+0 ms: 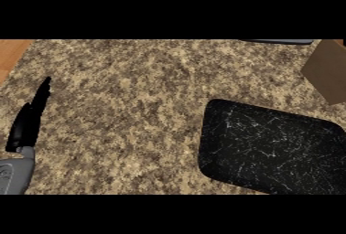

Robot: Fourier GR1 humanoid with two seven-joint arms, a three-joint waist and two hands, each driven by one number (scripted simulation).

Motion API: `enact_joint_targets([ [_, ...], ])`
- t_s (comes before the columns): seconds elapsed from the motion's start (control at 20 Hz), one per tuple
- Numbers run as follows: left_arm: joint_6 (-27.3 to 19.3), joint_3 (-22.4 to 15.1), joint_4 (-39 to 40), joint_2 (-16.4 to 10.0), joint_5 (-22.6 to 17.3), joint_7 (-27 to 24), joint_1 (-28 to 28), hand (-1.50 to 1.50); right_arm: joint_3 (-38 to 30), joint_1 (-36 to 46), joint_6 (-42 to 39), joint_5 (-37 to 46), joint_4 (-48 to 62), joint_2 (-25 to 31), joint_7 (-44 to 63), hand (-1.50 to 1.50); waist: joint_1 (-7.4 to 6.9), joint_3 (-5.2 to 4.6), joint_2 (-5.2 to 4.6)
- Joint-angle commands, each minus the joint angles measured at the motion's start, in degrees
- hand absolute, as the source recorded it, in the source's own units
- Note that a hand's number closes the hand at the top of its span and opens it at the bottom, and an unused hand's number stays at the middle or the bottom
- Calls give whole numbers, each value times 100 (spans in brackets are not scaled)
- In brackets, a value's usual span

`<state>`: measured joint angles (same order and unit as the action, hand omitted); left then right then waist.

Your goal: Pick the sweet potato from the tray and place it in the cardboard box

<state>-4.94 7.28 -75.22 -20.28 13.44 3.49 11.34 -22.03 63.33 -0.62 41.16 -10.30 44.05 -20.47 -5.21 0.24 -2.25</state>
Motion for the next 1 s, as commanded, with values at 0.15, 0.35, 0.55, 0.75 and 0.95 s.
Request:
enact_joint_targets([
  [0.15,72,-92,-108,32,19,1,22,0,-187,100,-184,-135,423,-101,547,-150,-108,12,-47],
  [0.35,-48,-114,15,127,100,-68,-52,0,-343,14,-81,-306,320,-317,129,-150,-33,12,-29],
  [0.55,91,-37,-41,19,-10,-71,36,0,-657,103,97,-601,177,-217,-122,-150,-72,18,-41],
  [0.75,-40,-59,-42,87,87,40,-22,0,-1134,-68,236,-1062,107,-100,-564,-150,42,22,-17],
  [0.95,-202,-166,-49,276,188,10,-64,0,-1615,-149,48,-1519,180,193,-639,-150,74,26,-24],
])
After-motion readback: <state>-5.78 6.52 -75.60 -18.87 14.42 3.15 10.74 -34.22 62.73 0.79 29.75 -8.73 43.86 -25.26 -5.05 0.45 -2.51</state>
